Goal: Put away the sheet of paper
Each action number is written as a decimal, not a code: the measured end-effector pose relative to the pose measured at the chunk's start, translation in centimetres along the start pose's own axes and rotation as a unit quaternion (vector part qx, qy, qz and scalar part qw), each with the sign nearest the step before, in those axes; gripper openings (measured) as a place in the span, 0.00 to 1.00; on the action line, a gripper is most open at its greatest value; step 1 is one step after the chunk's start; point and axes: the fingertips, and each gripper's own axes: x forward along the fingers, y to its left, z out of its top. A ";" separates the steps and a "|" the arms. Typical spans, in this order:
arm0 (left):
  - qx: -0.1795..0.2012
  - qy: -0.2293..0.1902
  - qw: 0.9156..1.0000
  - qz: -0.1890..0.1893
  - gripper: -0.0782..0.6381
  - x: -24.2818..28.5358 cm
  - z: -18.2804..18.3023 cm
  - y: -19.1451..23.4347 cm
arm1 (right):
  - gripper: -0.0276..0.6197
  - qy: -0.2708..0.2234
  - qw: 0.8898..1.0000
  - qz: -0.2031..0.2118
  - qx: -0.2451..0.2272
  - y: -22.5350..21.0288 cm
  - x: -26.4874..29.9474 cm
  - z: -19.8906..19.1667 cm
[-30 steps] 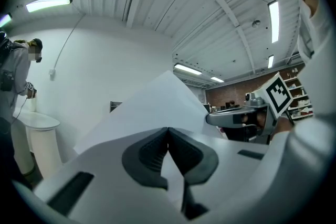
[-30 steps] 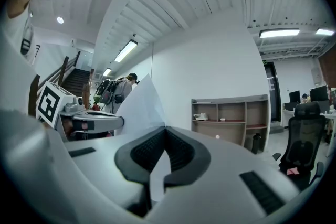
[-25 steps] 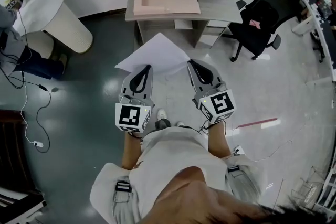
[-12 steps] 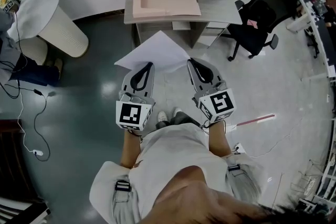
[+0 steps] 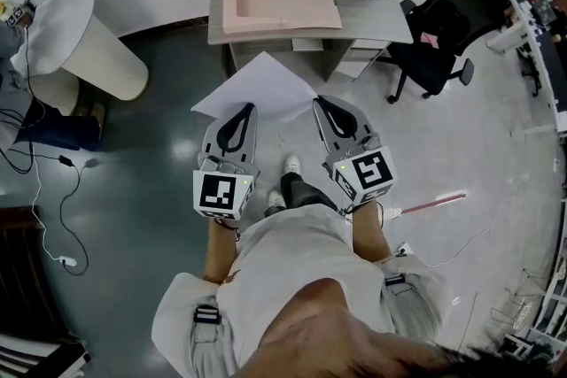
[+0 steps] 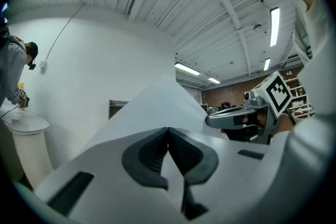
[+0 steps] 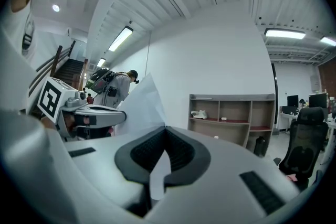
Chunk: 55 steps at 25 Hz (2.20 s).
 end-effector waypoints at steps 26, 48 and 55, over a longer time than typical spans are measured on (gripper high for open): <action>0.010 0.022 0.999 0.045 0.14 17.2 -0.2 5.4 | 0.07 -0.016 0.998 0.051 0.020 -14.5 12.5 0.1; 0.011 0.021 0.999 0.042 0.14 24.2 -1.0 9.4 | 0.07 -0.018 0.998 0.052 0.020 -19.2 19.0 0.2; 0.011 0.013 1.000 0.018 0.14 27.3 -0.6 13.0 | 0.07 -0.016 0.999 0.032 0.010 -20.5 23.1 1.3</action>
